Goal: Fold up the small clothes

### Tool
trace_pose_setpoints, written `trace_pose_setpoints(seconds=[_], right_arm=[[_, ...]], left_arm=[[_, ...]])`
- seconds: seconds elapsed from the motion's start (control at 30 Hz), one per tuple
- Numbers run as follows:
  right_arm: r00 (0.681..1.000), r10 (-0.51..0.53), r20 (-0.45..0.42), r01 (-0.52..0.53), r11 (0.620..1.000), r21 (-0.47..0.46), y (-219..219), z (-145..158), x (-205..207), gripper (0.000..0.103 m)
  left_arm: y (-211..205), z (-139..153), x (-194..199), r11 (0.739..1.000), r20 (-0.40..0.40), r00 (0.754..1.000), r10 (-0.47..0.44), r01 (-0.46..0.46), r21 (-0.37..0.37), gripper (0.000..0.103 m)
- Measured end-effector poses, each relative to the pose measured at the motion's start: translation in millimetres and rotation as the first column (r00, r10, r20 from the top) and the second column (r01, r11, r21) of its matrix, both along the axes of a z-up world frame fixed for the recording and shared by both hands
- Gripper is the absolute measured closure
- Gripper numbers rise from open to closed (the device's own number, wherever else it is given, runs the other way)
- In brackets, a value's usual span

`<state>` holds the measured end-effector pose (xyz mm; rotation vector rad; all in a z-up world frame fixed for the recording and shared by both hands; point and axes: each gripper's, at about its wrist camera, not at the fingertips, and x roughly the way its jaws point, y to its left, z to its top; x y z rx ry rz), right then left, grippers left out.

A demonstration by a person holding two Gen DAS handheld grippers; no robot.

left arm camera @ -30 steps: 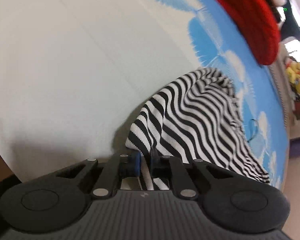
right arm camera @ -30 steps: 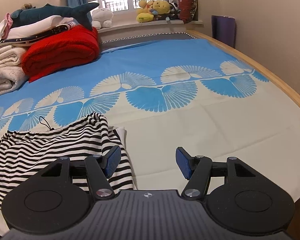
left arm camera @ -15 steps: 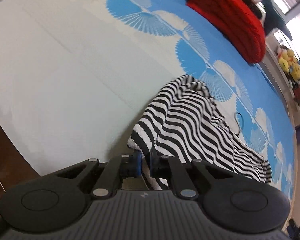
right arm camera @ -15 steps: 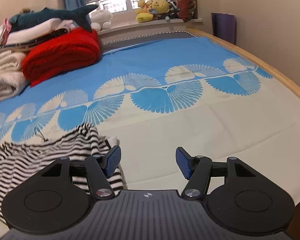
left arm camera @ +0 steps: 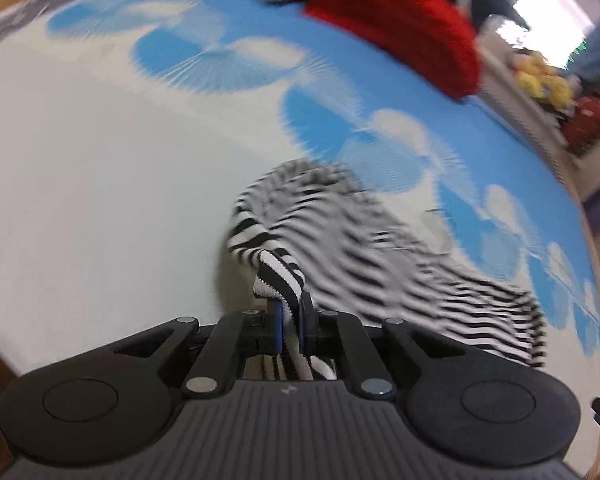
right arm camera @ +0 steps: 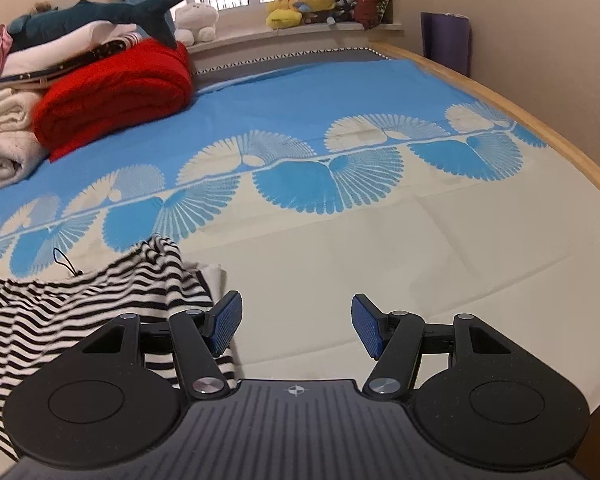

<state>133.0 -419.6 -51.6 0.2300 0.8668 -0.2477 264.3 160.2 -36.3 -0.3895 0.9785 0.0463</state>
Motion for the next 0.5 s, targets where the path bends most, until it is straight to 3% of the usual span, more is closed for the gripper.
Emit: trace_pose_setpoints(seconds=[0.17,0.3,0.4,0.5], right_arm=[[1.000,-0.015,-0.014,0.014,1.000,-0.010,-10,-3,-4,0.041],[0.999,-0.035,-0.027,0.034,0.999,-0.020,-18,-5,-8,0.041],[0.998,-0.050,-0.026,0.050,0.999,-0.020,-22,-5,-12,0.041],[0.998,-0.068,-0.011,0.067,0.998,-0.017,-25,-3,-13,0.041]], left_arm=[[-80,29,-1,0.987,0.110,0.981,-0.160,0.163,-0.013,0.096],[-173,34,-13,0.934,0.163,0.923,-0.349,0.356,-0.015,0.097],[-249,22,-33,0.847,0.159,0.836,-0.525,0.532,-0.001,0.097],[-317,-3,-55,0.716,0.099,0.715,-0.692,0.697,-0.030,0.095]])
